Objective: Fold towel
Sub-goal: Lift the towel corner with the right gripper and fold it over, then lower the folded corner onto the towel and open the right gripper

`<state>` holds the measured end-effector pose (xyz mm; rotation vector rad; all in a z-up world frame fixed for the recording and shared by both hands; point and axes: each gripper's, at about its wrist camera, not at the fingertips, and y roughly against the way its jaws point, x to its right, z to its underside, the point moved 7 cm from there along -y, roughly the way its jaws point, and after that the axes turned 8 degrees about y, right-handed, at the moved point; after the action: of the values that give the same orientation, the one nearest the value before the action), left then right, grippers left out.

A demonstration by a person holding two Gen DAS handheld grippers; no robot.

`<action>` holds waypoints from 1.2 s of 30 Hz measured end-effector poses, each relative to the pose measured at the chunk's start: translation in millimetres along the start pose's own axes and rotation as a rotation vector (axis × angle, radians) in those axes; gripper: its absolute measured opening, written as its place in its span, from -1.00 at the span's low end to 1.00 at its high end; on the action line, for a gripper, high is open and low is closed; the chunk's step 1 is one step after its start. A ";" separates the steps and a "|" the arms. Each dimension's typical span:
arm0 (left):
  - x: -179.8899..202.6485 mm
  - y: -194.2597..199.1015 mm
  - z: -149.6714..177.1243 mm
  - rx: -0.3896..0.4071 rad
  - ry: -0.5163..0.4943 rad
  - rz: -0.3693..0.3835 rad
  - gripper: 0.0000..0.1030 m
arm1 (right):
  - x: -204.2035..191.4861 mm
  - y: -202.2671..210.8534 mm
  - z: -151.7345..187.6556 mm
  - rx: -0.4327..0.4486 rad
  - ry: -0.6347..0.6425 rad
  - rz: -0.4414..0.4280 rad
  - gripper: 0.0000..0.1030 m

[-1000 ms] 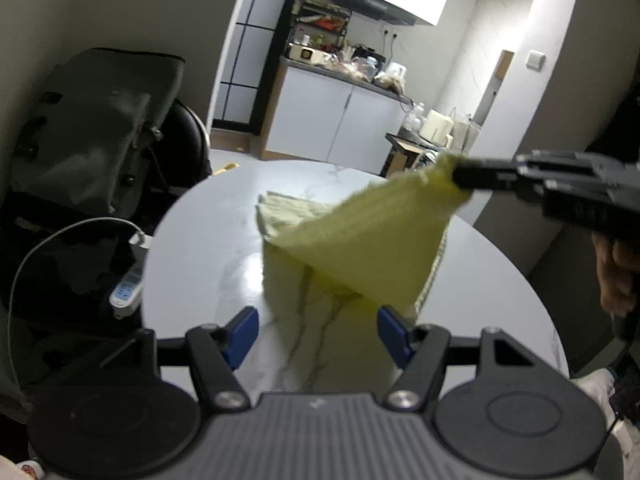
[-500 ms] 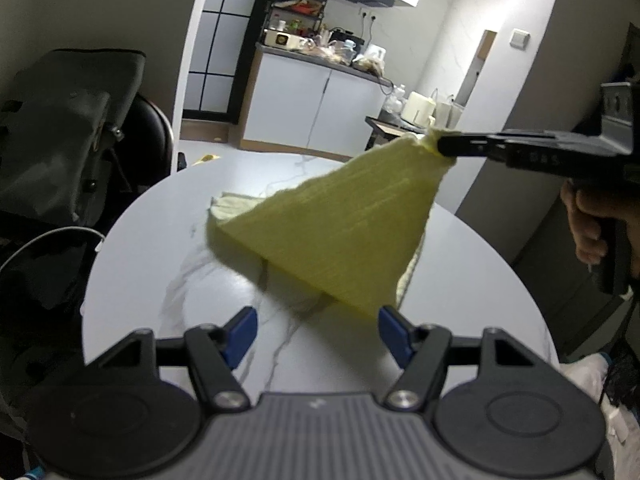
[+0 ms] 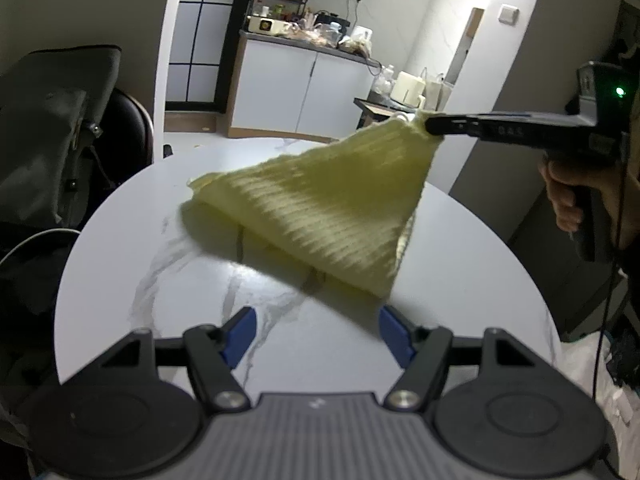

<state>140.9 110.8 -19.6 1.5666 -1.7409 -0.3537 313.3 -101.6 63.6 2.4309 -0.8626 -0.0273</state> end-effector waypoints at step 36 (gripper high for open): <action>28.4 -24.8 4.3 -0.034 -0.049 0.043 0.46 | 62.5 -46.6 74.2 -0.136 -0.131 0.105 -0.82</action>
<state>157.0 77.7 -28.8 1.5054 -1.7943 -0.4014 375.1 -145.3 -12.9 2.2743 -1.0111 -0.2013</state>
